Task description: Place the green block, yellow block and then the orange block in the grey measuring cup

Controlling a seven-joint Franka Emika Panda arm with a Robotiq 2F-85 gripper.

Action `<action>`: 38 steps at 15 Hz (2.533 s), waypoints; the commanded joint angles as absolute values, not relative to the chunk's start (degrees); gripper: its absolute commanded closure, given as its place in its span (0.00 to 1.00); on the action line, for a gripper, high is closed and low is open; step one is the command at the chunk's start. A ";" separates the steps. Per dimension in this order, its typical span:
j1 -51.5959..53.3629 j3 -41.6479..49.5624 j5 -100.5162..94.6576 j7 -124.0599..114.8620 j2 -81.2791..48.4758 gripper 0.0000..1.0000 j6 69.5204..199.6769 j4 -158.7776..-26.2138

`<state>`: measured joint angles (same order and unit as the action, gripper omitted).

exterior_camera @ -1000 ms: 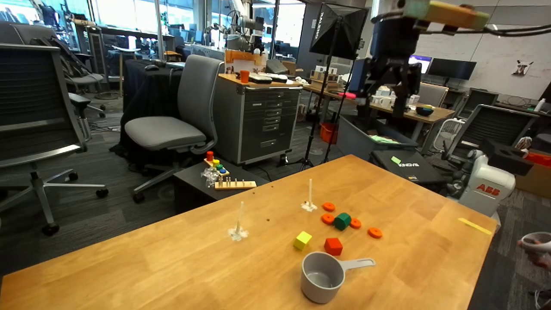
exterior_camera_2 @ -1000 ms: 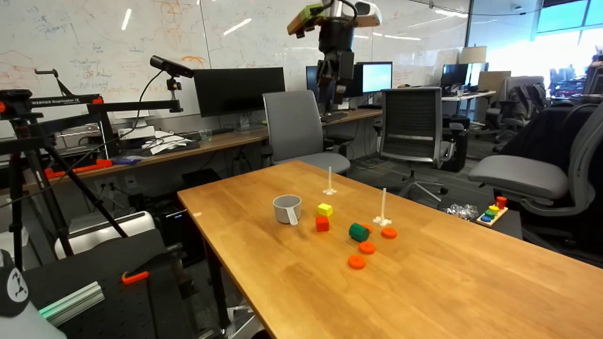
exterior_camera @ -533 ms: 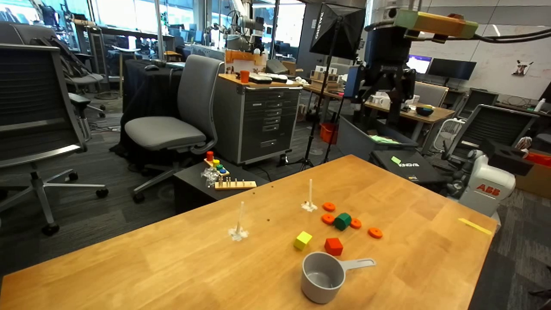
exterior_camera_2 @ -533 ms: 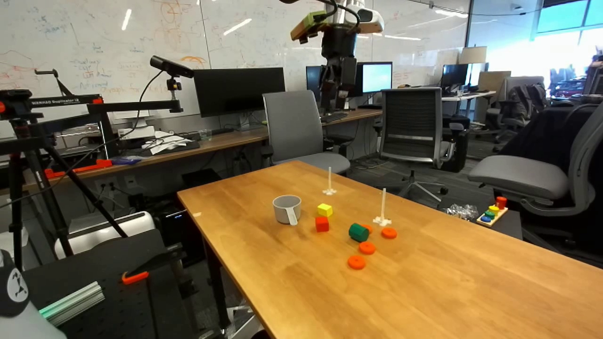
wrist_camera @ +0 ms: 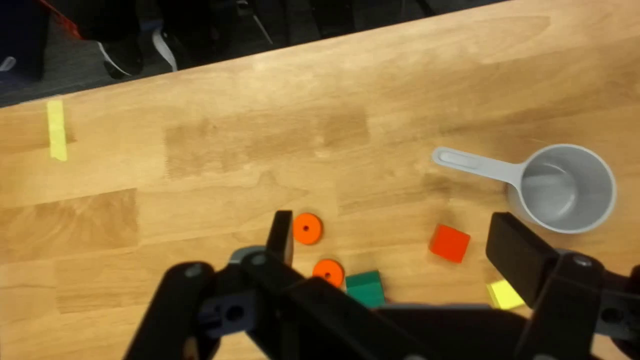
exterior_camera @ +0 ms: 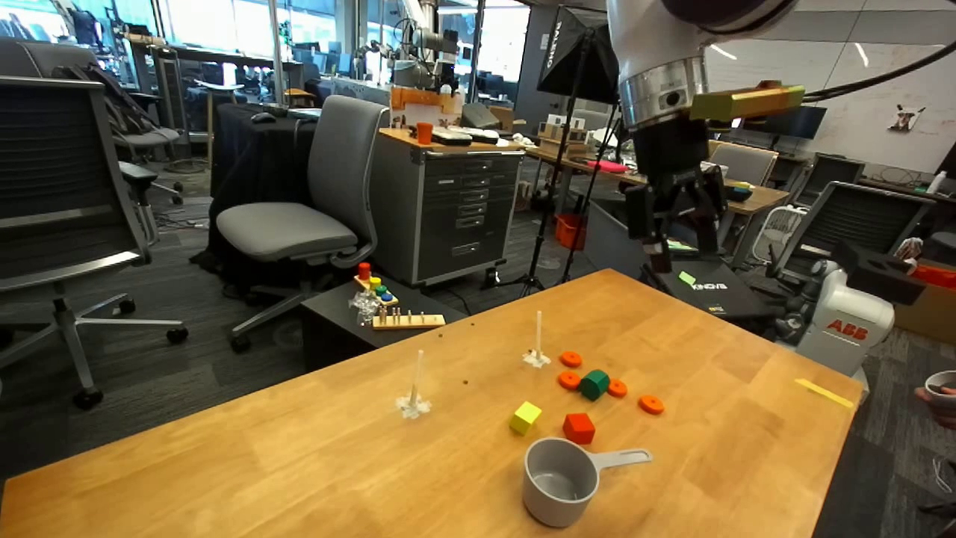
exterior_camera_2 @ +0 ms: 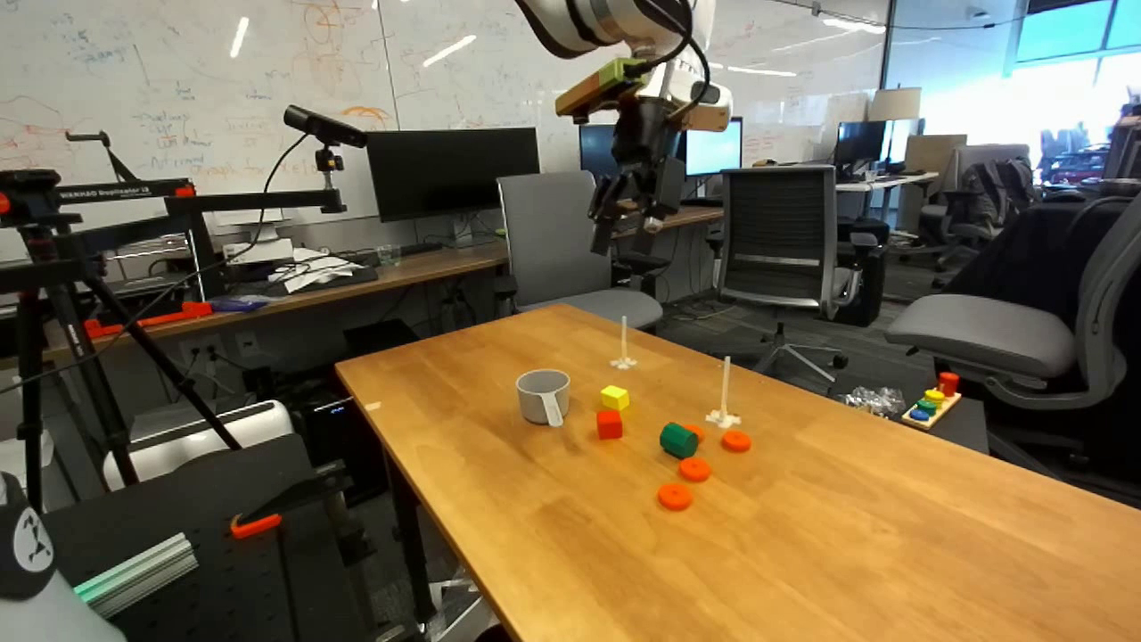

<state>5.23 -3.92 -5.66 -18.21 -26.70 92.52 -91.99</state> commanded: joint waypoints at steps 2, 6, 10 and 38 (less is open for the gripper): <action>7.42 -0.91 -12.39 -15.90 -35.00 0.00 85.04 -81.74; 6.86 -0.36 -10.74 -16.52 -40.98 0.00 89.65 -76.18; 6.71 -0.25 -8.85 -16.65 -46.09 0.00 90.83 -69.64; 7.71 1.26 -7.35 -16.88 -62.66 0.00 89.01 -56.69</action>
